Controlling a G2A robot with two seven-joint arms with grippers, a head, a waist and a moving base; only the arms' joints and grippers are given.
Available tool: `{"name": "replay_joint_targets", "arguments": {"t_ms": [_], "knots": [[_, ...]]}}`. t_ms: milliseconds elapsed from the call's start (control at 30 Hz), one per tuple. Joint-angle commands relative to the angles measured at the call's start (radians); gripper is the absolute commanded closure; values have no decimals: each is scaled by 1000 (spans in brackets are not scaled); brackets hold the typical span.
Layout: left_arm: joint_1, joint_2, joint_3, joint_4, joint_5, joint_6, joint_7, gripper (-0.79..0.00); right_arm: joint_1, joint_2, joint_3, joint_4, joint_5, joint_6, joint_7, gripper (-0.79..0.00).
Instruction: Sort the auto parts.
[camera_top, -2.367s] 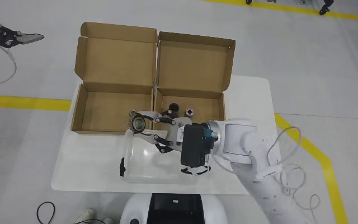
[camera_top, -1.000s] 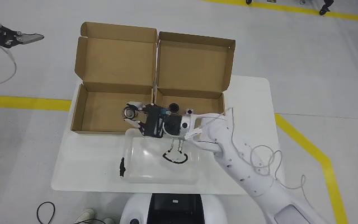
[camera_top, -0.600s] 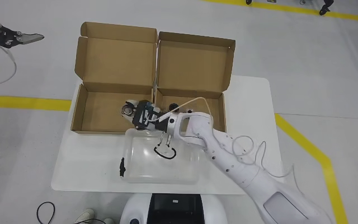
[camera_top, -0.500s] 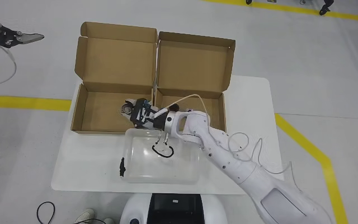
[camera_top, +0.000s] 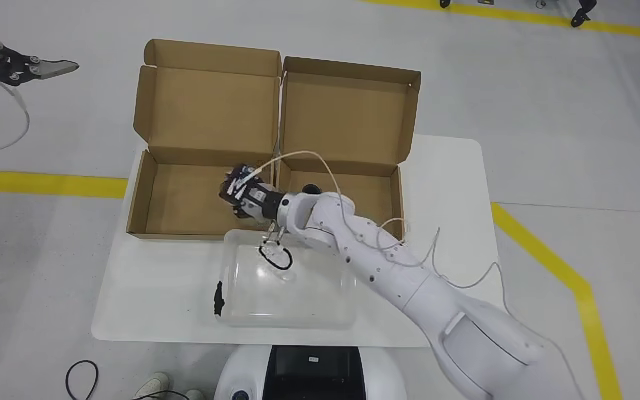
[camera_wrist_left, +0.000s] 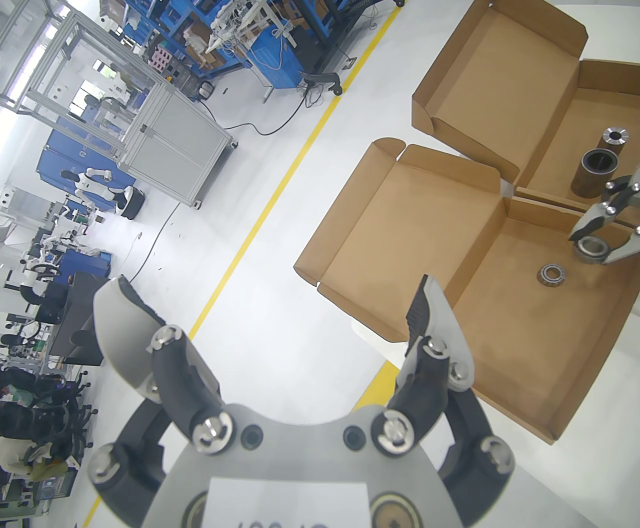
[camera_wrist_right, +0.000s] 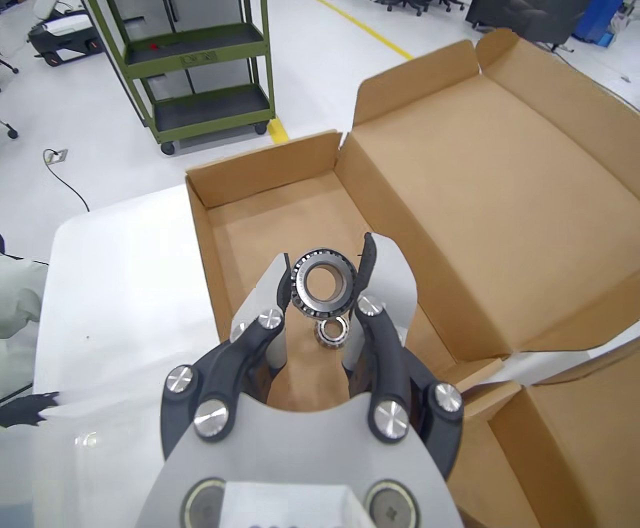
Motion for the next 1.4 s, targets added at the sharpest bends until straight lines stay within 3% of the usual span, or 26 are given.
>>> {"name": "replay_joint_targets", "arguments": {"t_ms": [0,633,733,833,933,1167,1367], "knots": [[0,0,0,0,0,0,0,-785,12,-18,-9,34,10,18,14,0],[0,0,0,0,0,0,0,-785,91,-152,-38,323,43,115,76,0],[0,0,0,0,0,0,0,-785,95,-164,-38,349,36,121,79,-86],[0,0,0,0,0,0,0,-785,97,-175,-38,367,29,122,78,-234],[0,0,0,0,0,0,0,-785,100,-184,-38,383,19,124,76,-286],[0,0,0,0,0,0,0,-785,104,-196,-30,396,-6,122,49,-302],[0,0,0,0,0,0,0,-785,91,-187,-18,353,-43,68,-42,-314]]}}
